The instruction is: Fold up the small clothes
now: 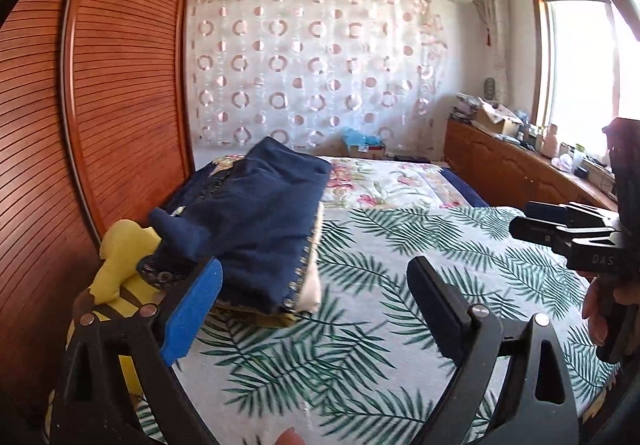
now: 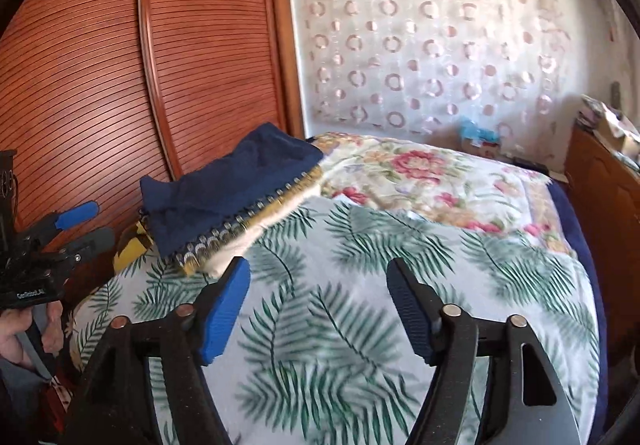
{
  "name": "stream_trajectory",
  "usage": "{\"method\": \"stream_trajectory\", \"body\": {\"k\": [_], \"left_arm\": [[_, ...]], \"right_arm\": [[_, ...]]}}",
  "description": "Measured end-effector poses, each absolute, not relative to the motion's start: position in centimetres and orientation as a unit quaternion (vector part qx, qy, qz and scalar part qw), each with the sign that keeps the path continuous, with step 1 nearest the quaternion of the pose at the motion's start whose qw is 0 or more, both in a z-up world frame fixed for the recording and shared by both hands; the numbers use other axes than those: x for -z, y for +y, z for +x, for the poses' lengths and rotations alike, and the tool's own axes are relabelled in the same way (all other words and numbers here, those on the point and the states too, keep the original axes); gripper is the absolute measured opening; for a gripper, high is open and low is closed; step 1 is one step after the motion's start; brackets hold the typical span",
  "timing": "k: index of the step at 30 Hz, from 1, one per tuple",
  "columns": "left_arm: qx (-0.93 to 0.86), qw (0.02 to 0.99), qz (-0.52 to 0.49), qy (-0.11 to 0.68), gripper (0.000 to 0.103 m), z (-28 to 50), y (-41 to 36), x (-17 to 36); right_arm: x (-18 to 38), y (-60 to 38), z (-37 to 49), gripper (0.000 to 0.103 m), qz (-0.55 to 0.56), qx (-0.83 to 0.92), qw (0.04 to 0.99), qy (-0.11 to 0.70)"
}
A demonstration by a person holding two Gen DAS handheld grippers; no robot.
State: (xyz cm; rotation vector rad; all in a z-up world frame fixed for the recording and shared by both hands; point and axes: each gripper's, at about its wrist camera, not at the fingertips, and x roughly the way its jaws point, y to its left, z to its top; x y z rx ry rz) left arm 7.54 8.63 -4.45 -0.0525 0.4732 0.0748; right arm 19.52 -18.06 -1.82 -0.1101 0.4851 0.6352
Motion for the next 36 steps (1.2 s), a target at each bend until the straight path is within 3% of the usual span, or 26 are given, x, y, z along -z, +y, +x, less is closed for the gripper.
{"method": "stream_trajectory", "body": {"k": [8,22,36], "left_arm": [[-0.010,0.970,-0.016,0.241,0.094,6.4,4.2,3.2],[0.014,0.979,-0.011,0.205,0.094,3.8,0.6,-3.6],[0.005,0.981,-0.010,0.192,0.094,2.8,0.1,-4.7]], "right_arm": [[-0.1,-21.1,11.9,0.075,-0.035,-0.228,0.948,0.221],[-6.2,-25.0,0.9,0.075,-0.008,-0.161,0.973,0.165],[-5.4,-24.8,0.1,0.075,0.002,-0.155,0.977,0.146]]}}
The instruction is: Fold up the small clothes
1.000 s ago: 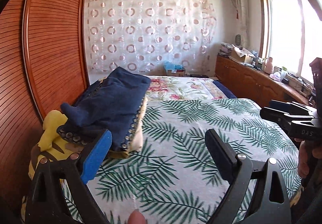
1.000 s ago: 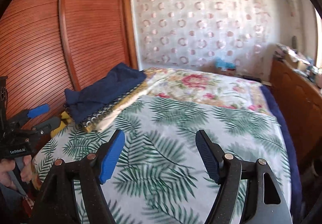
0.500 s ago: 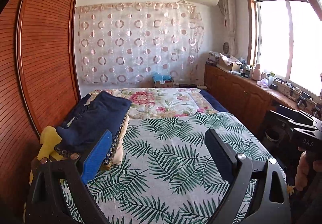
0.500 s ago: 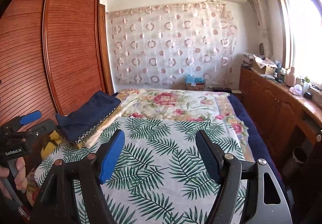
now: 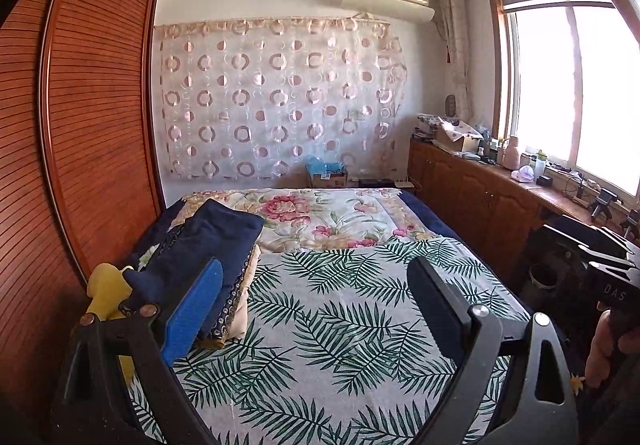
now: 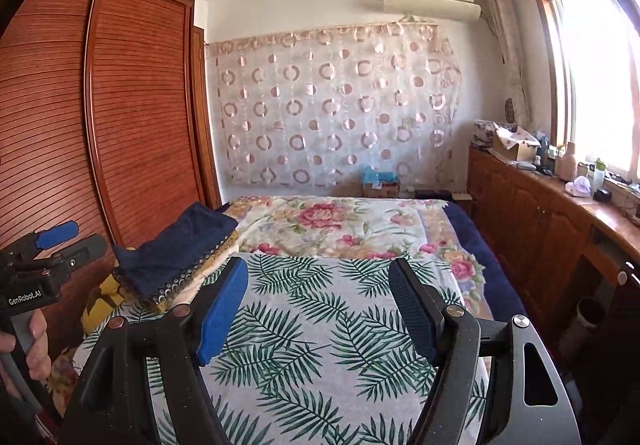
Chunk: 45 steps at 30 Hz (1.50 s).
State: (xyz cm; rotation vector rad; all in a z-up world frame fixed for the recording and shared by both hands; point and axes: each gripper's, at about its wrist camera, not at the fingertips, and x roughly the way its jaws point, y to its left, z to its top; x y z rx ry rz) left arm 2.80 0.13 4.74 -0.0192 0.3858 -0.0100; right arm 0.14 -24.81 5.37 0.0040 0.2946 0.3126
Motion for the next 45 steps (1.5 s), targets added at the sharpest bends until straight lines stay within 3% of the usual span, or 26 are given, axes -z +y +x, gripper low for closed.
{"method": "stream_trajectory", "body": {"k": [45], "left_arm": [[0.002,0.982,-0.009,0.189,0.094,2.8,0.9,-4.6]], "right_arm": [[-4.9,-26.1,2.5,0.075,-0.003,-0.157,0.977,0.146]]}}
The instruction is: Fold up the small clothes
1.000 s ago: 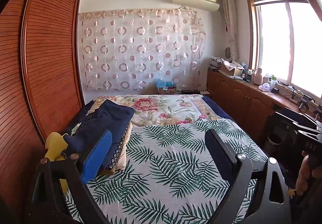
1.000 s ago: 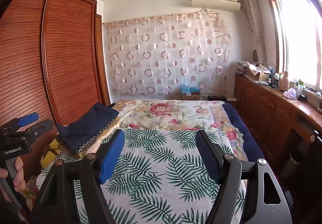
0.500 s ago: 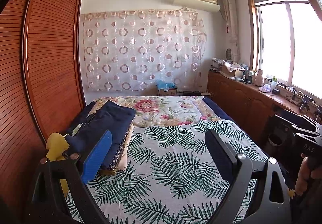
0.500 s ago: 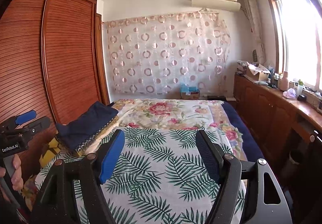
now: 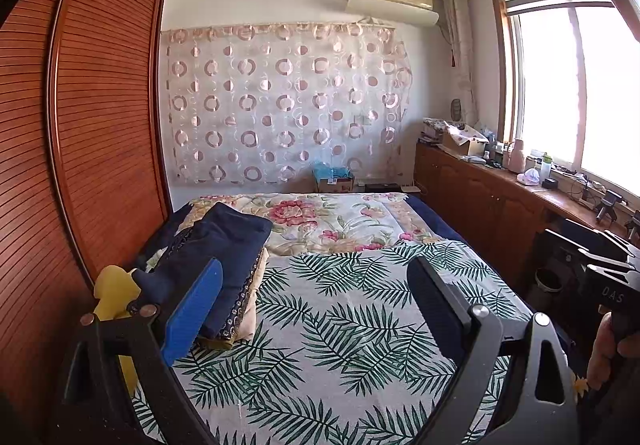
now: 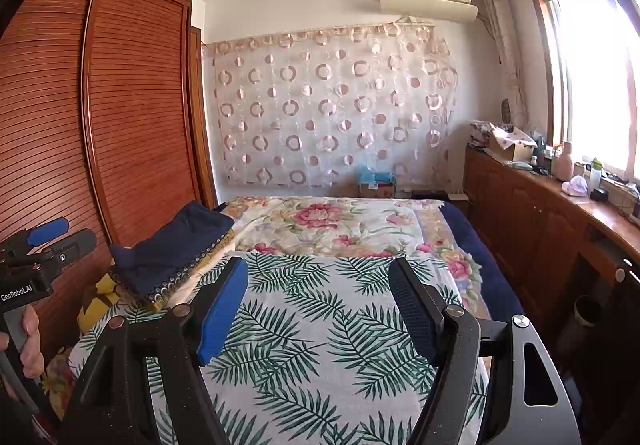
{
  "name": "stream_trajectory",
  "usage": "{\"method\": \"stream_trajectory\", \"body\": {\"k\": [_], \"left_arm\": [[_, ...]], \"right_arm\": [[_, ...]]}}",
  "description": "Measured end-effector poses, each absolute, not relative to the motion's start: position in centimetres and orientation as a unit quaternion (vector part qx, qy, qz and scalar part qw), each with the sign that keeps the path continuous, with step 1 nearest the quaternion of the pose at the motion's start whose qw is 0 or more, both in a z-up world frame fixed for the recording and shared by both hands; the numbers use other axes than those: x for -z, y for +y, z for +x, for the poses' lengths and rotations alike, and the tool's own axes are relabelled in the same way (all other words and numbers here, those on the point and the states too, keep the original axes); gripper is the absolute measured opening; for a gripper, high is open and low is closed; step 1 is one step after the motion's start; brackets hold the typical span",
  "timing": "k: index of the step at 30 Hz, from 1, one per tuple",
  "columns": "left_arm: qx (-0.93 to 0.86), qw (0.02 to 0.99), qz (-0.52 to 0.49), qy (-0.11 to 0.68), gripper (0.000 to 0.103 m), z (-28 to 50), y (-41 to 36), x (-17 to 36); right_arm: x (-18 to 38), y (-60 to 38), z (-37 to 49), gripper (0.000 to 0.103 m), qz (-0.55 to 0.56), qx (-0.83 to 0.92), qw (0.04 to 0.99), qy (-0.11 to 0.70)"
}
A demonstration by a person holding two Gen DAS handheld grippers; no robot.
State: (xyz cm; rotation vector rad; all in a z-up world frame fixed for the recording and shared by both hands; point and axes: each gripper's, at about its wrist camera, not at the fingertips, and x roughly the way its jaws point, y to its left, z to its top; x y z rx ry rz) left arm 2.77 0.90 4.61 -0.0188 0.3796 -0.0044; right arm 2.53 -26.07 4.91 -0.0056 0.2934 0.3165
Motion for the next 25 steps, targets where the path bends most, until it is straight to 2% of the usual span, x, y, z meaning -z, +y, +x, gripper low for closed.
{"method": "stream_trajectory", "body": {"k": [25], "left_arm": [[0.002,0.982,-0.010,0.188,0.094,2.75,1.35,-4.45]], "right_arm": [[-4.73,-26.29,2.66,0.075,-0.004,-0.158,0.977,0.144]]}}
